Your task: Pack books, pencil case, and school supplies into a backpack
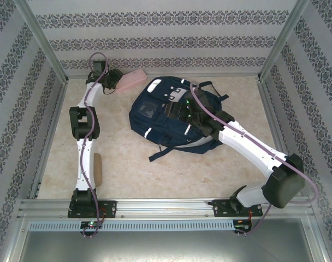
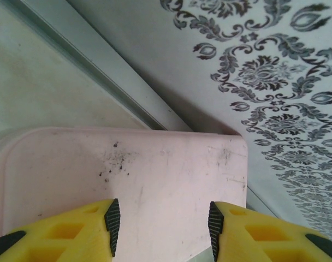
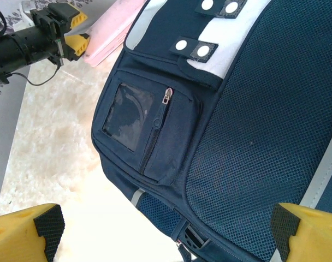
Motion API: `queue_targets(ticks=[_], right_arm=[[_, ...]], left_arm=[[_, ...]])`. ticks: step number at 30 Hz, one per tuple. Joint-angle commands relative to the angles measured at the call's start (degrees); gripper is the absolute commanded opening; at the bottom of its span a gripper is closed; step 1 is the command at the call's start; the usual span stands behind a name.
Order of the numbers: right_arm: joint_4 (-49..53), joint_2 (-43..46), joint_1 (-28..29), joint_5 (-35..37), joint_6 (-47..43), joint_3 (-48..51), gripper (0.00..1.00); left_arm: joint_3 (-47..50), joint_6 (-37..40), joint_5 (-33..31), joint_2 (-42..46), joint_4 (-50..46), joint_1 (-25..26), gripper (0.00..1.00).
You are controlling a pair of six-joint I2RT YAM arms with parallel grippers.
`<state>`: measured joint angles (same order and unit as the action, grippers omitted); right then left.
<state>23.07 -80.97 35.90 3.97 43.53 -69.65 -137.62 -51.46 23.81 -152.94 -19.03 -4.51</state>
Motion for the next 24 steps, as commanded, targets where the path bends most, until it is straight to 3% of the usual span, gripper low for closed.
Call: queue_targets(ticks=[1, 8, 17, 24], right_arm=[[0.76, -0.93, 0.66, 1.21, -0.65, -2.46, 0.98], [-2.11, -3.17, 0.04, -4.31, -3.03, -2.53, 0.98], [-5.03, -6.33, -1.44, -13.47, -6.38, -1.72, 0.98], [-6.28, -8.52, -1.71, -16.88, -7.55, -1.63, 0.98]], left_arm=[[10.10, 0.94, -3.25, 3.92, -9.39, -0.58, 0.49], [41.24, -0.04, -9.84, 25.26, -3.49, -0.59, 0.49], [77.27, -7.74, -11.43, 50.05, 0.66, 1.78, 0.49], [94.38, -18.46, -16.44, 67.12, -0.71, 13.60, 0.49]])
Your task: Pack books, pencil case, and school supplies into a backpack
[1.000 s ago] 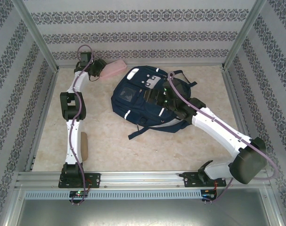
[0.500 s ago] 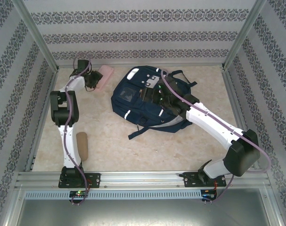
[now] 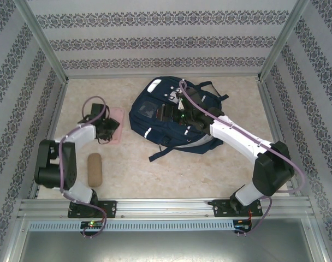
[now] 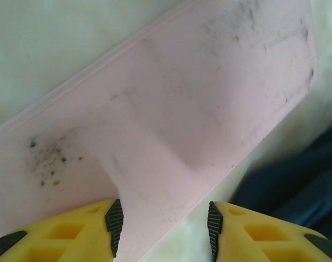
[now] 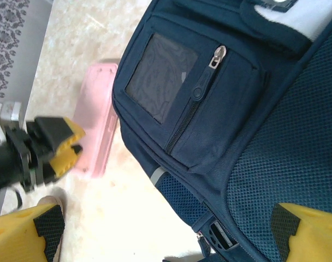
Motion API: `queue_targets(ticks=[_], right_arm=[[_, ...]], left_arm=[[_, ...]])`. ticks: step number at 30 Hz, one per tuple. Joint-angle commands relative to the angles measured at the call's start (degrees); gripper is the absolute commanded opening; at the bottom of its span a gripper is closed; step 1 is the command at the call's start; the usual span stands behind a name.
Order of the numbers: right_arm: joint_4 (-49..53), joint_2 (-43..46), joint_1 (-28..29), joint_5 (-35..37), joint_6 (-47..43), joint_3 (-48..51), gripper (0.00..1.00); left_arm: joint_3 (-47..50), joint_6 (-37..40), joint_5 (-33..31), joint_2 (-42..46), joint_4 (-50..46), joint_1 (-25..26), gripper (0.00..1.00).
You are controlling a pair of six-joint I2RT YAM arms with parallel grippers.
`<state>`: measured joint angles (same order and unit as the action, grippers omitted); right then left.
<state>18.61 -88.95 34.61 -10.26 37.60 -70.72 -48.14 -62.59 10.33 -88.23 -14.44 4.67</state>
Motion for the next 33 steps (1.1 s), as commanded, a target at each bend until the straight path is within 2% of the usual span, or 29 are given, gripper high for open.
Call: queue_targets(ticks=[1, 4, 7, 11, 15, 19, 20, 25, 27, 33], right_arm=[[-1.83, -0.86, -0.41, -2.92, -1.82, -0.65, 0.98], [-1.57, -1.22, 0.05, -2.07, -2.99, -0.96, 0.98], [-0.09, -2.01, 0.67, -1.19, -4.32, -1.95, 0.98], [0.79, -2.76, 1.75, -0.66, -4.74, -2.32, 0.98], [-0.73, -3.23, 3.84, -0.52, -4.09, -1.12, 0.98], [-0.42, -5.53, 7.38, 0.76, -4.92, -2.23, 0.98], [-0.02, -6.65, 8.23, 0.92, -4.96, -3.00, 0.98], [2.26, -13.40, 14.04, 3.67, -7.61, -8.03, 0.98], [3.77, -16.43, 15.95, 4.53, -8.48, -10.67, 0.98], [4.47, -17.92, 15.35, 10.63, -7.07, -11.65, 0.98]], left_arm=[[6.83, -9.54, -3.54, 4.13, -4.81, 6.61, 0.50], [9.83, -14.74, -4.58, 7.57, -3.50, 11.85, 0.50], [8.14, -16.07, -5.96, 9.09, -4.46, 16.91, 0.50], [3.86, -14.09, -7.12, 10.39, -8.64, 18.62, 0.52], [-0.01, -9.54, -10.32, 14.19, -14.76, 16.10, 0.57], [-2.93, -3.22, -8.13, 15.99, -19.21, 10.00, 0.62], [-3.75, -1.80, -8.36, 16.48, -20.83, 8.77, 0.71], [-6.19, 4.78, -7.67, 19.18, -24.67, 3.19, 0.90], [-7.25, 6.96, -7.81, 19.92, -26.27, 1.29, 0.95], [-6.64, 11.05, -3.68, 20.15, -26.39, -0.71, 0.94]])
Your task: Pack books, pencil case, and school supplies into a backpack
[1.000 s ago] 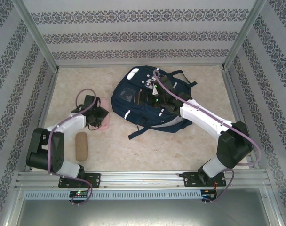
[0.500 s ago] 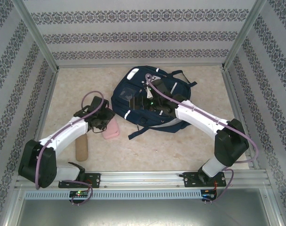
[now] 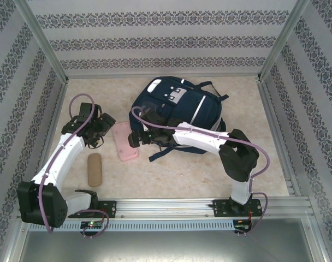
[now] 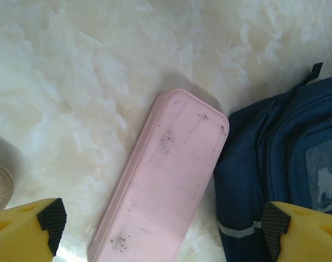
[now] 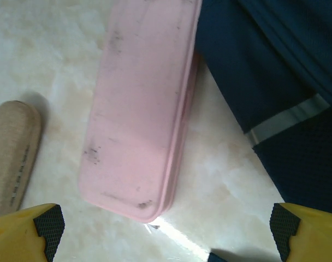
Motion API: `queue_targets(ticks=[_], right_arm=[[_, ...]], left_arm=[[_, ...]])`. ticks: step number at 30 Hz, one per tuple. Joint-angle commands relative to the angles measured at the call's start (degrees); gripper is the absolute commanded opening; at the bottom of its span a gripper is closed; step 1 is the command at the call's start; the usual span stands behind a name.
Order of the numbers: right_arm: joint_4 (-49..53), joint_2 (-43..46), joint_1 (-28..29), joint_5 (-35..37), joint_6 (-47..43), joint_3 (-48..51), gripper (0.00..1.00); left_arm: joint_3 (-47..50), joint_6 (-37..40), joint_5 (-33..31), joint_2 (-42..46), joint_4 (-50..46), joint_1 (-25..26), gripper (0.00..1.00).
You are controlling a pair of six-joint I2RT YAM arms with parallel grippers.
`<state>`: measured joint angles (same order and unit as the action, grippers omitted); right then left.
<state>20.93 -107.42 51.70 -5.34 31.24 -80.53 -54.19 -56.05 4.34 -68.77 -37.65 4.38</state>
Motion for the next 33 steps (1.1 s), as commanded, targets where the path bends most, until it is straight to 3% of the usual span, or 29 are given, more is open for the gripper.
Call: queue_targets(ticks=[1, 8, 14, 21, 24, 33], right_arm=[[2.52, 1.39, -2.76, 6.55, -1.05, -1.51, 0.98], [5.33, 7.84, -14.56, 10.85, -6.38, 0.68, 0.98], [9.26, 6.38, -25.99, 11.39, -10.52, -2.86, 0.91], [15.58, -0.26, -34.26, 10.09, -14.10, -10.63, 0.76], [17.37, -2.92, -36.15, 9.55, -14.56, -10.00, 0.69], [12.84, 5.97, -33.19, 5.36, -10.34, 8.73, 0.57]], left_arm=[[0.18, 4.54, 3.27, 0.75, -2.35, -0.43, 0.94], [4.93, 1.59, 11.52, -1.81, 9.00, 1.50, 0.78], [-1.38, -0.24, 9.86, -11.43, 14.62, 10.57, 0.65], [-8.42, -5.28, 8.52, -24.99, 18.94, 16.35, 0.48], [-13.18, -6.84, 8.31, -32.30, 18.12, 17.12, 0.36], [-30.73, -3.73, 4.37, -48.15, 11.17, 17.07, 0.34]])
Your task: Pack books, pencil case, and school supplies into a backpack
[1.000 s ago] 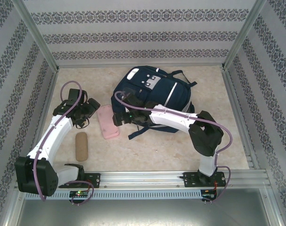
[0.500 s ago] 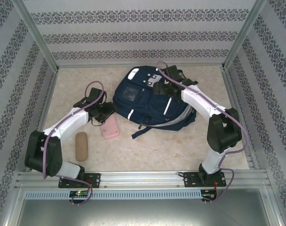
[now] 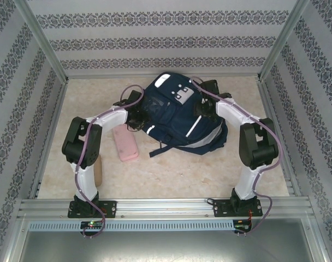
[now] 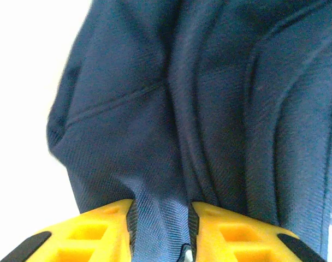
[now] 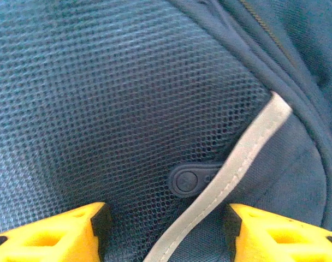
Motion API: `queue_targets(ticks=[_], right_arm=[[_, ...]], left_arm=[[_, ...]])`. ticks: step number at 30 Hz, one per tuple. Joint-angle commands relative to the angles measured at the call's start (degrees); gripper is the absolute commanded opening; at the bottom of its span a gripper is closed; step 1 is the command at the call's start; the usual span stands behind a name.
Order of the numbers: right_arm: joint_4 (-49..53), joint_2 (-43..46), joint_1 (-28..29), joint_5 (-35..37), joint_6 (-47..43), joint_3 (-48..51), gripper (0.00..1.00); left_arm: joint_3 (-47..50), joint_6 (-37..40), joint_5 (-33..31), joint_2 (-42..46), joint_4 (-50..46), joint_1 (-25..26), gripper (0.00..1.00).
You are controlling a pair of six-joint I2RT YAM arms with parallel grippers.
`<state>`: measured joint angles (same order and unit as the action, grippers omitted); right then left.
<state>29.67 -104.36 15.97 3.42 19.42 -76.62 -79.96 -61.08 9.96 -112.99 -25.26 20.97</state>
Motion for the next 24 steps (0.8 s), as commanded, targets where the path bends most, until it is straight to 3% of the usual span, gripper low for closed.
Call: queue_targets(ticks=[1, 9, 15, 19, 24], right_arm=[[4.05, 4.24, 3.92, -3.61, 2.29, 6.63, 0.57], [2.07, 9.60, 16.54, -5.71, 12.65, 12.98, 0.57], [-2.61, 5.91, 24.05, -9.04, 18.84, 9.71, 0.57], [-4.38, 1.37, 25.08, -10.43, 20.02, 4.71, 0.57], [-5.85, -3.42, 24.82, -10.88, 19.25, -1.20, 0.60]], left_arm=[[-7.57, 2.06, -0.94, -5.91, -1.48, 0.47, 0.34], [-34.81, 7.19, 4.15, -23.68, -7.90, 0.34, 0.38], [-54.09, 11.15, 9.31, -33.78, -13.21, 0.33, 0.46], [-58.28, 14.57, 10.06, -32.69, -15.60, -0.15, 0.56], [-52.78, 18.29, 9.44, -23.46, -17.72, -2.29, 0.64]])
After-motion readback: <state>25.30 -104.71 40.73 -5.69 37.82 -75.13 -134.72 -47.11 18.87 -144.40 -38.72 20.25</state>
